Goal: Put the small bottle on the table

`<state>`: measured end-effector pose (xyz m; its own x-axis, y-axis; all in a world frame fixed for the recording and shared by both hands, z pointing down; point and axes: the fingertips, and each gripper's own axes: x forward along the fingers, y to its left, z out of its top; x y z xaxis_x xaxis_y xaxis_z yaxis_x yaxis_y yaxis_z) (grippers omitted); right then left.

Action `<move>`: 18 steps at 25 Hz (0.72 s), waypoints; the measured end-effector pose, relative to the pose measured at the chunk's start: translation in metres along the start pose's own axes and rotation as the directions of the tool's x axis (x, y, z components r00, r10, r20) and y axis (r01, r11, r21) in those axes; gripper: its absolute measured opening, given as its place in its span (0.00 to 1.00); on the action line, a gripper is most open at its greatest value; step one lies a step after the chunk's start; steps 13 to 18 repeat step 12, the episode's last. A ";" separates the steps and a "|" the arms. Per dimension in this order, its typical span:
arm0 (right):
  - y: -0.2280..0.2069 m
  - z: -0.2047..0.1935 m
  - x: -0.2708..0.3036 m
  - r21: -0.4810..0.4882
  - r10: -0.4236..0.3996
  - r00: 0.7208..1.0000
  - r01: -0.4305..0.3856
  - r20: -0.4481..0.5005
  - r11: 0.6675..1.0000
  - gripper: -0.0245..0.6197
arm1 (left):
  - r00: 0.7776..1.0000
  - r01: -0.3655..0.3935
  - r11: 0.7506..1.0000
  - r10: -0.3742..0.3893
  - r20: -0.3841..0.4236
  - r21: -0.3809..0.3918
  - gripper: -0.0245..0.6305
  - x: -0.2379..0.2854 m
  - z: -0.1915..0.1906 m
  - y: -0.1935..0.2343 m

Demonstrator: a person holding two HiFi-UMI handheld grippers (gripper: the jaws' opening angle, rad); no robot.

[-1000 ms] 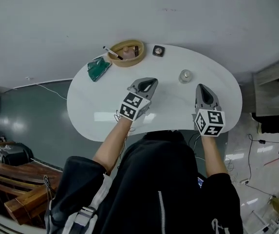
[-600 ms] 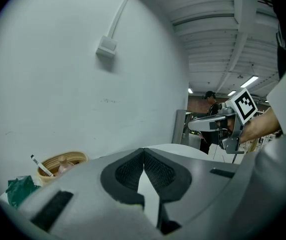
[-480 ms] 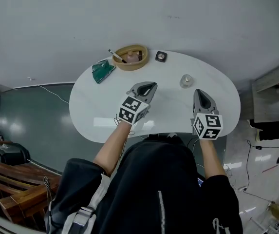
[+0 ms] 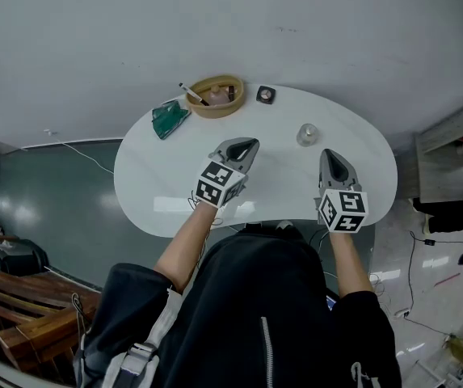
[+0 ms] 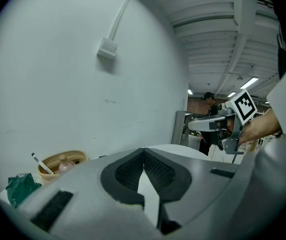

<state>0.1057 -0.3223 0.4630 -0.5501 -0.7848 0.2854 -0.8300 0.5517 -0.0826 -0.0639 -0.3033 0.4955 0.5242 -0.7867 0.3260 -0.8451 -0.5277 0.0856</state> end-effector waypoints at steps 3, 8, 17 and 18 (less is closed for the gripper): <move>0.002 -0.002 0.000 0.002 0.003 1.000 -0.003 -0.002 1.000 0.04 | 1.000 -0.001 1.000 0.001 -0.001 0.000 0.05 0.000 -0.001 0.000; 0.001 -0.003 -0.001 0.002 0.004 1.000 -0.004 -0.006 1.000 0.04 | 1.000 0.003 1.000 -0.003 -0.002 -0.003 0.05 0.001 -0.002 -0.002; -0.001 -0.003 -0.002 0.002 0.002 1.000 -0.002 -0.006 1.000 0.04 | 1.000 0.005 1.000 -0.005 -0.004 -0.001 0.05 0.002 -0.002 -0.004; -0.001 -0.003 -0.002 0.002 0.002 1.000 -0.002 -0.006 1.000 0.04 | 1.000 0.005 1.000 -0.005 -0.004 -0.001 0.05 0.002 -0.002 -0.004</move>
